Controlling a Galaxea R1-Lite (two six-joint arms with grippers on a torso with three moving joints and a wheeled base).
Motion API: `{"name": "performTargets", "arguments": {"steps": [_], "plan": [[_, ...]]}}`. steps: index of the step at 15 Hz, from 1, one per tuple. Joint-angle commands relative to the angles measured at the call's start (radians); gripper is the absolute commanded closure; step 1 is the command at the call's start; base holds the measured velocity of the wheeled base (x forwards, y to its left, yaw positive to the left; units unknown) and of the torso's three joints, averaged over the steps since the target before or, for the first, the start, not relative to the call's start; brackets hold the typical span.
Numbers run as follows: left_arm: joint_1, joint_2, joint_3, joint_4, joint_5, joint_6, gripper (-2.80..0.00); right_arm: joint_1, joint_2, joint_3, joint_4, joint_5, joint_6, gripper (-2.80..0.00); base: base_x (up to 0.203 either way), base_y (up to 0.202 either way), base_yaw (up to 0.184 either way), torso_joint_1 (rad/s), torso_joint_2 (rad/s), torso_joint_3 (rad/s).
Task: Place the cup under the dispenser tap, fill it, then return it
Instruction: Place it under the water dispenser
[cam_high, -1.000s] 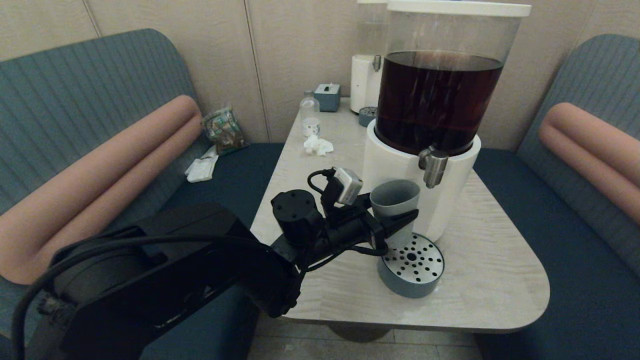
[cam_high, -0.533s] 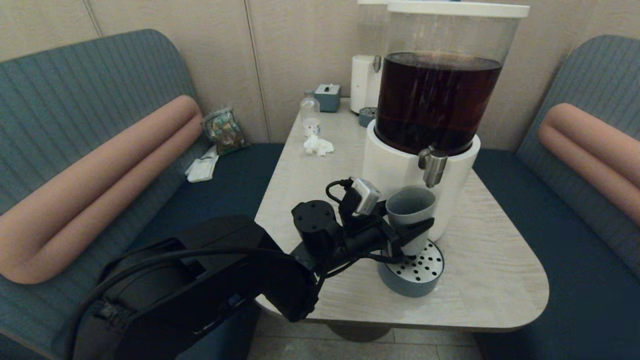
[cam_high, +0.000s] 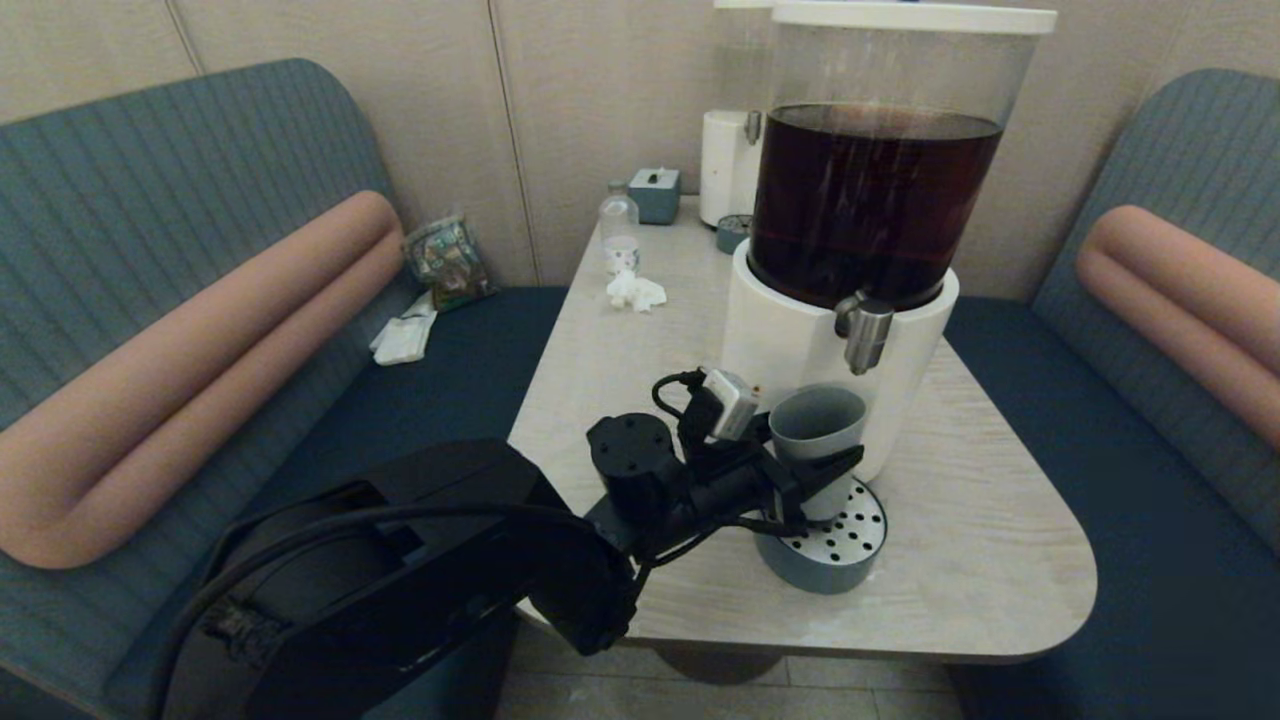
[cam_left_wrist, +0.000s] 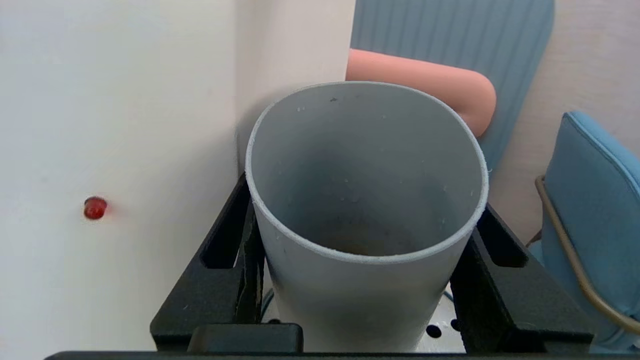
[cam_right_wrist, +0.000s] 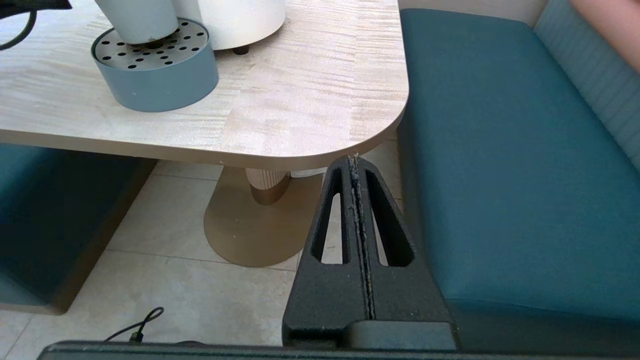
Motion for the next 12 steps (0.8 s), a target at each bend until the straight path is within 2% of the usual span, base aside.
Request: {"name": "performTargets", "arguments": {"steps": [1,9,10,12], "plan": [[0.000,-0.014,0.028,-0.013,-0.001,-0.001,0.00,0.000,0.001,0.000,0.000,0.000,0.000,0.00,0.000,0.000,0.000,0.000,0.00,0.000],[0.002,-0.014,0.055,-0.015,0.002,-0.005,0.00,0.000,0.001,0.000,0.000,0.000,0.000,0.00,0.000,0.000,0.000,0.000,0.00,0.000],[0.000,-0.012,0.057,-0.015,0.002,-0.005,-2.80,0.000,0.001,0.000,0.000,0.000,0.000,0.00,0.000,0.000,0.000,0.000,0.00,0.000],[0.000,-0.013,0.055,-0.015,0.000,-0.005,-2.80,0.000,0.000,0.000,0.000,0.000,0.000,0.00,0.000,0.000,0.000,0.000,0.00,0.000]]}}
